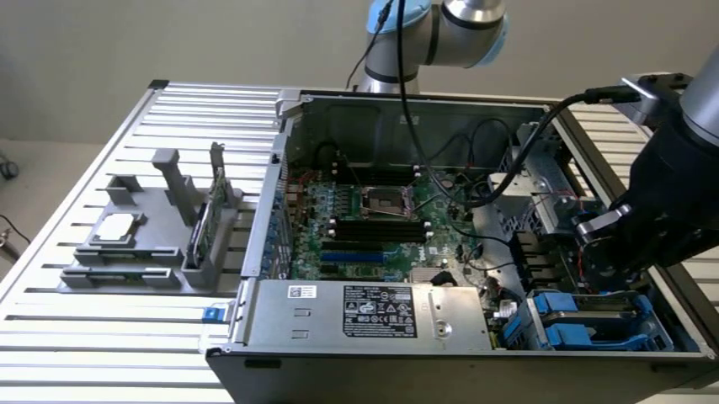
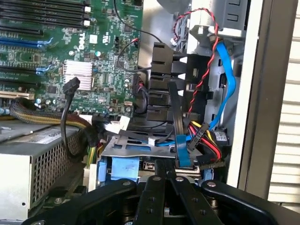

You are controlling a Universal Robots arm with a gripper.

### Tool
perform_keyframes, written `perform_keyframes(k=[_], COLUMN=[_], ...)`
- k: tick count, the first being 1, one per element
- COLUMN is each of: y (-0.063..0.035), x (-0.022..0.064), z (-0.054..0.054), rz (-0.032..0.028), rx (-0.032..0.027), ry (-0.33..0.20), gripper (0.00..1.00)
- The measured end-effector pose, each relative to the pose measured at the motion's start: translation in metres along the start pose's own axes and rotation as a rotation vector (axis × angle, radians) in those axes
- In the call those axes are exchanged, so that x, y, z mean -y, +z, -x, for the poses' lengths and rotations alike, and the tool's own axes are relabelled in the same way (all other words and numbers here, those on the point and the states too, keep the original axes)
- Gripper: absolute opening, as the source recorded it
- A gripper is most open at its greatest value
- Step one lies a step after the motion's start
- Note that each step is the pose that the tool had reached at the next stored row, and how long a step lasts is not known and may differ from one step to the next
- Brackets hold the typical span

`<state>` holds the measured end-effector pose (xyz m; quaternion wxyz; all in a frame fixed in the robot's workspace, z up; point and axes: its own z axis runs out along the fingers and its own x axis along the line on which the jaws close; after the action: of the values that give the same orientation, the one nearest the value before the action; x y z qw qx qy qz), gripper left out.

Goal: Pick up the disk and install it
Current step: 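Insert the first disk wire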

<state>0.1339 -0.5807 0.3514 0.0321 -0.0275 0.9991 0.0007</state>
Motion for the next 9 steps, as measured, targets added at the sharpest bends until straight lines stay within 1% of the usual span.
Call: perform_keyframes(k=[2,3,4,5,6,7,9], y=[0.0,0.0,0.0,0.0,0.0,0.0,0.0], x=[0.0,0.0,0.0,0.0,0.0,0.0,0.0], z=[0.0,0.0,0.0,0.0,0.0,0.0,-0.0001], rz=[-0.0021,-0.003,-0.0041,-0.0052,-0.0063,-0.0072,-0.0088], rx=[0.0,0.0,0.0,0.0,0.0,0.0,0.0], ry=[0.032,0.049,0.065,0.081,0.097,0.112,0.138], gripper=[0.12,0.17,0.17,0.24,0.24,0.31,0.31])
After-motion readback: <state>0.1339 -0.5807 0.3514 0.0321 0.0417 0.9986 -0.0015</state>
